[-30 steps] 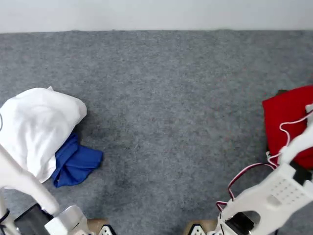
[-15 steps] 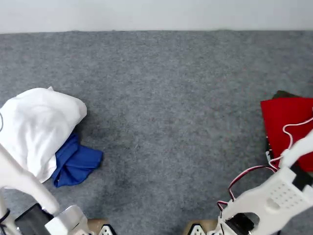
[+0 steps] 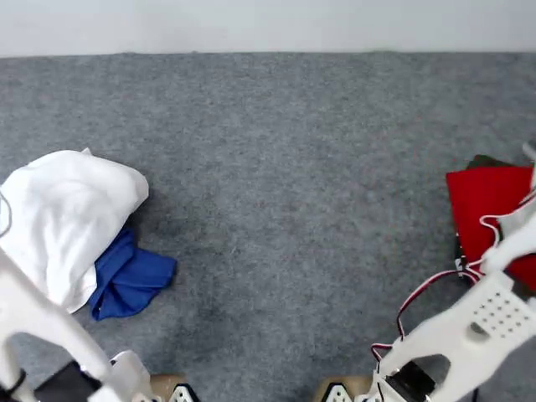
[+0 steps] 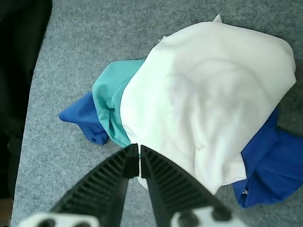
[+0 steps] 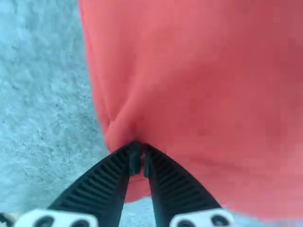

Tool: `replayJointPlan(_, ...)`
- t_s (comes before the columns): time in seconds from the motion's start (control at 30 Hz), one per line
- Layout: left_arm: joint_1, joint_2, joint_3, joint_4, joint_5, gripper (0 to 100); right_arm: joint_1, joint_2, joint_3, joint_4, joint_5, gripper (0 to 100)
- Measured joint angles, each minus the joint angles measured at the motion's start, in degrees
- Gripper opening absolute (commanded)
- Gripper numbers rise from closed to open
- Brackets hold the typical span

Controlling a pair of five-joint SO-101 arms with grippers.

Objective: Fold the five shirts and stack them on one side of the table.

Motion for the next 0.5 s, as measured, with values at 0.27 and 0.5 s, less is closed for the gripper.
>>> replayJointPlan(0.27, 0.3, -10.1, 10.2, 0.0, 0.0, 2, -0.2, 0.5, 0.0, 0.3, 0.0, 0.9)
replayJointPlan(0.5, 0.3, -13.5, 14.3, 0.0, -2.8, 2, -0.2, -16.1, 0.0, 0.3, 0.0, 0.9)
